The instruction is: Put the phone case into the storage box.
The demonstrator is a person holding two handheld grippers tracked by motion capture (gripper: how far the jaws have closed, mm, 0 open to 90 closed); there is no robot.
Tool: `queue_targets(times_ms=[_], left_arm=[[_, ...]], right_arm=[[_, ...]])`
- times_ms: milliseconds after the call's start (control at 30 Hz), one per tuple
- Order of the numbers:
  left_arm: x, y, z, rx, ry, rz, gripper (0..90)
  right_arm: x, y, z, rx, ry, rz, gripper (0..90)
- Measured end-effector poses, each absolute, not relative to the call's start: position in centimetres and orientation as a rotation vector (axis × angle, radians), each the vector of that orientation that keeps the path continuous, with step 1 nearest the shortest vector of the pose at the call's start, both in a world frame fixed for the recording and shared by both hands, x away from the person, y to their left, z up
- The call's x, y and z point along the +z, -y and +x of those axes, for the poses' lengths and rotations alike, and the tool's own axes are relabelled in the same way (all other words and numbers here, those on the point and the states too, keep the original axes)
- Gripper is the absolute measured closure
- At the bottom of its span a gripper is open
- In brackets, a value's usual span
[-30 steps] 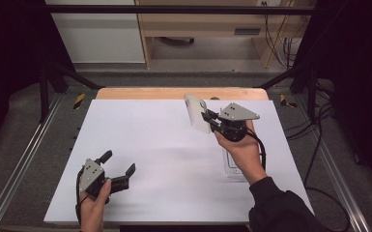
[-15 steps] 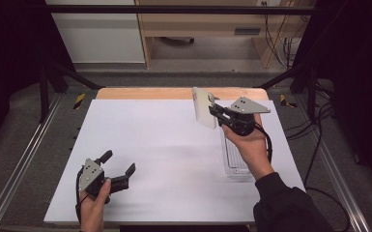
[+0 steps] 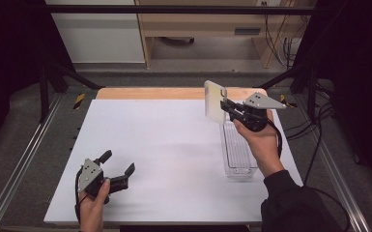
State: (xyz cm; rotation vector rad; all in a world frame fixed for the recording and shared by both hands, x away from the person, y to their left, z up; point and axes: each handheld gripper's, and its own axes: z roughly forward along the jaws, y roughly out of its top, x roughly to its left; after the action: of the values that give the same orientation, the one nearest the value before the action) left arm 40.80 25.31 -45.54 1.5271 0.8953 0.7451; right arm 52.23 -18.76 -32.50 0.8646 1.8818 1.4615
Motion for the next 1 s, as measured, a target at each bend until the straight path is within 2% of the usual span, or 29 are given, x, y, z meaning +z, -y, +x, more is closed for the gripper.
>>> queue_targets(times_ms=[1000], left_arm=[[-45.6,-25.5,40.8,0.742,-0.896,1.526,3.6]], right_arm=[[-32.6,22.6,53.0,1.428,-1.817,0.959,81.9]])
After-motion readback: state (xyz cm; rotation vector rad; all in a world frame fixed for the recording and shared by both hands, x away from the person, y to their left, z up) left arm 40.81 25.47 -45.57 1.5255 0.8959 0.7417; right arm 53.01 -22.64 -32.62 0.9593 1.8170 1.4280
